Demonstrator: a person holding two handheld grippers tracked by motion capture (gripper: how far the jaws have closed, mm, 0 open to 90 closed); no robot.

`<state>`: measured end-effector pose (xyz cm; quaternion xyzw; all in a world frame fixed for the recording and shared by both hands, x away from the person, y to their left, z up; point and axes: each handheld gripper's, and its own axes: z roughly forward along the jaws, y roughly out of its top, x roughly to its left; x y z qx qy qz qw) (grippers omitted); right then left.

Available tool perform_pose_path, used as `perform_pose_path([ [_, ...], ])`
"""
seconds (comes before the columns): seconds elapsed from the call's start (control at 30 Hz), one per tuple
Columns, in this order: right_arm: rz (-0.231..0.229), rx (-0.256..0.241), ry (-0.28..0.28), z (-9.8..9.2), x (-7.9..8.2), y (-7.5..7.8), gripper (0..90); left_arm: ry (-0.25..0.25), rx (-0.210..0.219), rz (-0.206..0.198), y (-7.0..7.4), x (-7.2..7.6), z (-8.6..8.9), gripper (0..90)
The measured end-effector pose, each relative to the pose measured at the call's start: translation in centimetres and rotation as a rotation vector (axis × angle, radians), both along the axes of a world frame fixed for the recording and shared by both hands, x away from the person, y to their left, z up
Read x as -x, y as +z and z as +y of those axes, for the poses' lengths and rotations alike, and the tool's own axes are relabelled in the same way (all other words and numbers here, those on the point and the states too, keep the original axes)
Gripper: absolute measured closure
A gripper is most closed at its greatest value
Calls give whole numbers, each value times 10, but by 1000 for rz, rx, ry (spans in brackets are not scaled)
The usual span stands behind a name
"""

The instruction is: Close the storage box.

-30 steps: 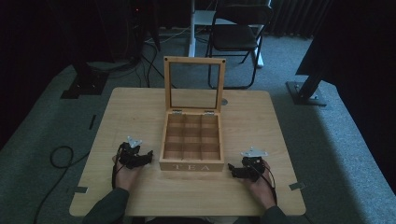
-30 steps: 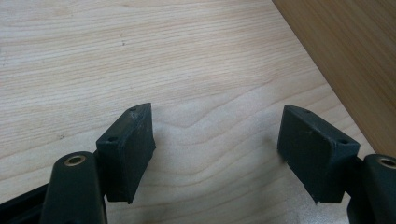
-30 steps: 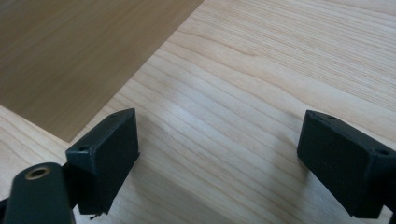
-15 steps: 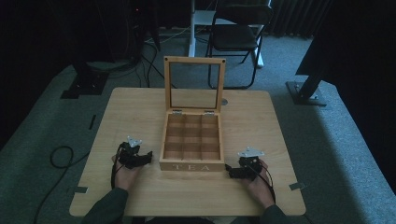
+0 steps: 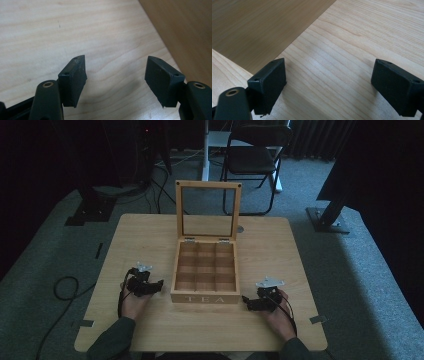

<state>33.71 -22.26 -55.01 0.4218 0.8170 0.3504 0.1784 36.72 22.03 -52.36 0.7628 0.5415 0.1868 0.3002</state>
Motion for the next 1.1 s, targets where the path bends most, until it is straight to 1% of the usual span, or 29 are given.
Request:
perform_pose_path([
  [0.07,0,1,9,-1,-1,0,123,-11,-9,-9,6,-3,0,335],
  [0.17,1,0,13,-1,-1,0,124,-17,-17,-15,10,-5,0,335],
  [0.4,0,0,13,-1,-1,0,125,-43,-37,-43,25,-15,2,335],
  [0.47,0,0,11,-1,-1,0,125,-43,-21,-47,30,-18,3,337],
  [0.63,0,0,8,-1,-1,0,125,-45,-14,-63,41,-24,2,337],
  [0.73,-1,0,8,-1,-1,0,125,-44,-22,-76,47,-29,2,337],
  [0.9,-1,0,8,-1,-1,0,125,-37,-27,-81,53,-37,2,336],
  [1.03,0,0,6,-1,-1,0,125,-42,-27,-93,59,-41,1,336],
  [1.1,0,0,6,-1,-1,0,125,-48,-35,-98,62,-43,1,336],
])
